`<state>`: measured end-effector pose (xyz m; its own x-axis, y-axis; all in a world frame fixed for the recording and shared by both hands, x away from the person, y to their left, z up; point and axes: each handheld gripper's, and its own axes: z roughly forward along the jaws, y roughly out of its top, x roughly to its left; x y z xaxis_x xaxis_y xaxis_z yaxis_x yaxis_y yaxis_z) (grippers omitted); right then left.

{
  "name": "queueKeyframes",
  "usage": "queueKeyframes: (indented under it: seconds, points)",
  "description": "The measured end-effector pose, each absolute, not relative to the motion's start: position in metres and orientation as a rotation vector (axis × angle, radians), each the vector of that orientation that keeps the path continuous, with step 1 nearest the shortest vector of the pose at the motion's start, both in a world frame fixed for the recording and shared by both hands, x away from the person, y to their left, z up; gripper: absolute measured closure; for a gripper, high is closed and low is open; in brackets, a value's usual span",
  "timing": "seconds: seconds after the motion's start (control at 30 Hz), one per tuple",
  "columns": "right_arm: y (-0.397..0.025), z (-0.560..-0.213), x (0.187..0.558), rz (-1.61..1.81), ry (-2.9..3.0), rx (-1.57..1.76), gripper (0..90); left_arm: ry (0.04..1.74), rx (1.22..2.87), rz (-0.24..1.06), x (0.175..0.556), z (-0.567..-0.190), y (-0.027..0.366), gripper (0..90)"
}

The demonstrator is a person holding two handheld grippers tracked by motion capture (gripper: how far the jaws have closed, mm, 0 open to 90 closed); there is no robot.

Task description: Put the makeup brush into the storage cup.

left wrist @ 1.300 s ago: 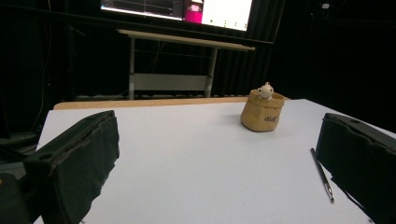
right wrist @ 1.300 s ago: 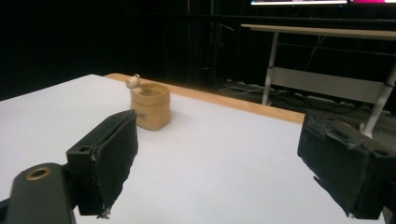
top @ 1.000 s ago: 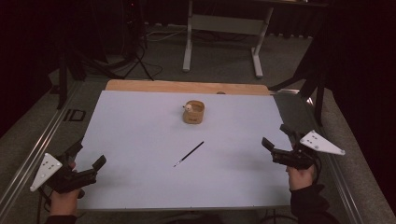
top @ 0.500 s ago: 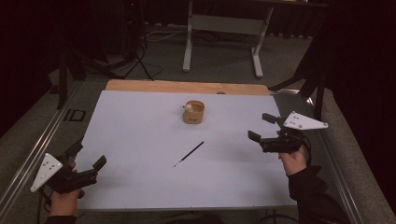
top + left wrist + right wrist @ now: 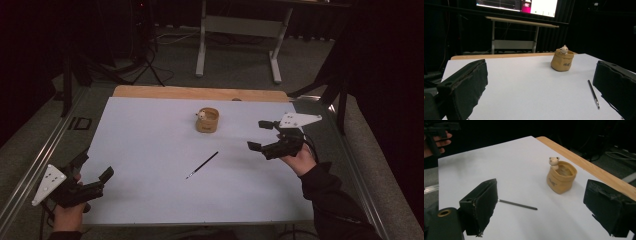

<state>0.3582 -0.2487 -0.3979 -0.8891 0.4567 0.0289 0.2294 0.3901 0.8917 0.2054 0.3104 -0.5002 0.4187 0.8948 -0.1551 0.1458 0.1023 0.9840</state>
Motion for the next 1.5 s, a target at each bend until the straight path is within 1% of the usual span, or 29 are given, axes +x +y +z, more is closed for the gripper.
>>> queueKeyframes:
  seconds: [0.2,0.3,0.43,0.93,1.03,1.37,1.47,1.5]
  points:
    - [-0.230,-0.403,0.364,1.483,2.566,0.490,11.1,1.019,1.372,0.723,0.205,-0.500,0.311,0.4]
    - [-0.213,-0.410,0.368,1.436,2.664,0.410,12.6,1.021,1.370,0.721,0.205,-0.500,0.311,0.4]
    - [-0.202,-0.415,0.373,1.401,2.729,0.361,13.1,1.019,1.369,0.722,0.205,-0.500,0.311,0.5]
    - [-0.151,-0.443,0.384,1.079,2.979,0.129,15.3,1.023,1.365,0.720,0.204,-0.501,0.312,0.4]
    - [-0.137,-0.449,0.383,0.988,3.026,0.044,19.4,1.024,1.364,0.721,0.203,-0.501,0.312,0.5]
    - [-0.113,-0.461,0.384,0.743,3.101,-0.157,22.5,1.029,1.361,0.716,0.203,-0.501,0.313,0.4]
    - [-0.105,-0.462,0.384,0.653,3.092,-0.245,26.0,1.028,1.360,0.715,0.203,-0.501,0.313,0.4]
    - [-0.102,-0.463,0.385,0.636,3.092,-0.276,28.4,1.028,1.361,0.716,0.203,-0.501,0.313,0.4]
